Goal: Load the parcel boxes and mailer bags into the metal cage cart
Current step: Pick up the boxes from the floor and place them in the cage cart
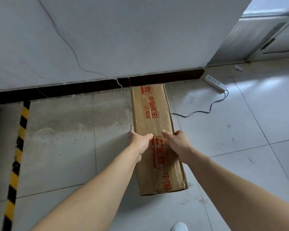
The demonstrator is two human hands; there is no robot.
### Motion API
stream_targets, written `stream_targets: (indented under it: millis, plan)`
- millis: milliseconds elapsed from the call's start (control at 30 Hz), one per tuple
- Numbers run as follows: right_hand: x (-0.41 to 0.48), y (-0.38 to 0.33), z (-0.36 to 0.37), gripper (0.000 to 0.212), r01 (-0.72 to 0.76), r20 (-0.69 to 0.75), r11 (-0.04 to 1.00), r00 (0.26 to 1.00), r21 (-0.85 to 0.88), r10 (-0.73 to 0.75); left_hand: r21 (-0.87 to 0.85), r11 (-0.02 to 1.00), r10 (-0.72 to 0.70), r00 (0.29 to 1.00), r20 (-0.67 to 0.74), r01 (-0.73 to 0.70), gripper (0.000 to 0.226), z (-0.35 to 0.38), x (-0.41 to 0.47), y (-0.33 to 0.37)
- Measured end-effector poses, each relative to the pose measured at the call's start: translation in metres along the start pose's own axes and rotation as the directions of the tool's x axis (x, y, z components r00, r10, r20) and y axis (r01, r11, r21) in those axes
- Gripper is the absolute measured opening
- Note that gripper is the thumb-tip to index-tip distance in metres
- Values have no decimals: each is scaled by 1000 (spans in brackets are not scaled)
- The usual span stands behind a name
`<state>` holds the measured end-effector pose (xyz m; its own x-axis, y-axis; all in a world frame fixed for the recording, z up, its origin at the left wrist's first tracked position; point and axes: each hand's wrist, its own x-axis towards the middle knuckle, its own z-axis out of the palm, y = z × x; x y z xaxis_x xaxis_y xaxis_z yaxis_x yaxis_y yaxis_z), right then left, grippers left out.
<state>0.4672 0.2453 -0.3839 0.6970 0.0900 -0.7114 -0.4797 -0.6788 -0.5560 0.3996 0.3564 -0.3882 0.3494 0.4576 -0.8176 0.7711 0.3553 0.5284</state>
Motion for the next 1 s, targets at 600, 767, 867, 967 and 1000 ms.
stream_targets:
  millis: [600, 767, 867, 967, 1000]
  plan:
    - [-407, -274, -31, 52, 485, -123, 861, 874, 152, -471, -63, 867, 463, 846, -266, -494, 74, -283, -369, 171]
    - [-493, -304, -3, 38, 649, 38, 745, 750, 155, -661, -96, 819, 448, 734, -510, -566, 76, -355, -449, 150]
    - [-540, -314, 25, 36, 712, 157, 682, 664, 166, -731, -110, 807, 387, 659, -645, -580, 76, -396, -487, 127]
    - [-587, -318, 60, 36, 756, 266, 627, 576, 188, -773, -135, 801, 299, 585, -754, -583, 81, -438, -519, 97]
    - [-605, -316, 74, 36, 768, 303, 610, 545, 195, -782, -157, 797, 263, 569, -779, -583, 83, -452, -532, 83]
